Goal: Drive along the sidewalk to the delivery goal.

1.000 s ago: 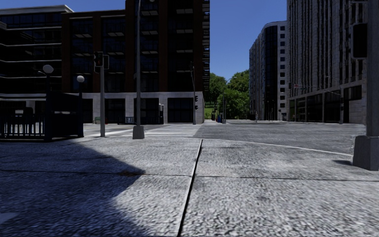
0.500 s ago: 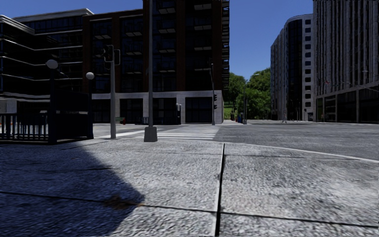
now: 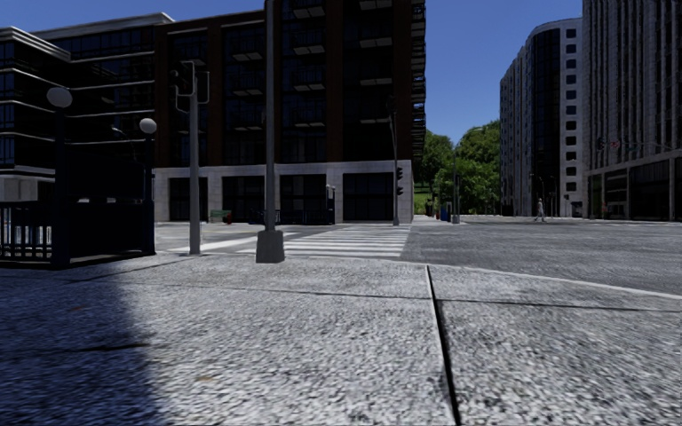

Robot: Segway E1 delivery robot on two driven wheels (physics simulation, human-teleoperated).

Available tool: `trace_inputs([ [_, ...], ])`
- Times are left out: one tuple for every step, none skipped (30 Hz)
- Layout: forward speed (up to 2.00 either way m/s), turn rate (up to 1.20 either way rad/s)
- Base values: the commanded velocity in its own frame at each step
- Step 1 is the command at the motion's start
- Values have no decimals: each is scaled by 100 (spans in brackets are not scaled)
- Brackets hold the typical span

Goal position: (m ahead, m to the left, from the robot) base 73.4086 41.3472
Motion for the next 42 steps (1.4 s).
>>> trace_inputs([
  [200, 0],
  [200, 0],
  [200, 0],
  [200, 0],
  [200, 0],
  [200, 0],
  [200, 0],
  [200, 0],
  [200, 0],
  [200, 0],
  [200, 0],
  [200, 0],
  [200, 0],
  [200, 0],
  [200, 0],
  [200, 0],
  [200, 0],
  [200, 0],
  [200, 0],
  [200, 0],
  [200, 0],
  [200, 0],
  [200, 0],
  [200, 0],
  [200, 0],
  [200, 0],
  [200, 0],
  [200, 0],
  [200, 0],
  [200, 0],
  [200, 0],
  [200, 0],
  [200, 0],
  [200, 0],
  [200, 0],
  [200, 0],
  [200, 0],
  [200, 0],
  [200, 0],
  [200, 0],
  [200, 0],
  [200, 0],
])
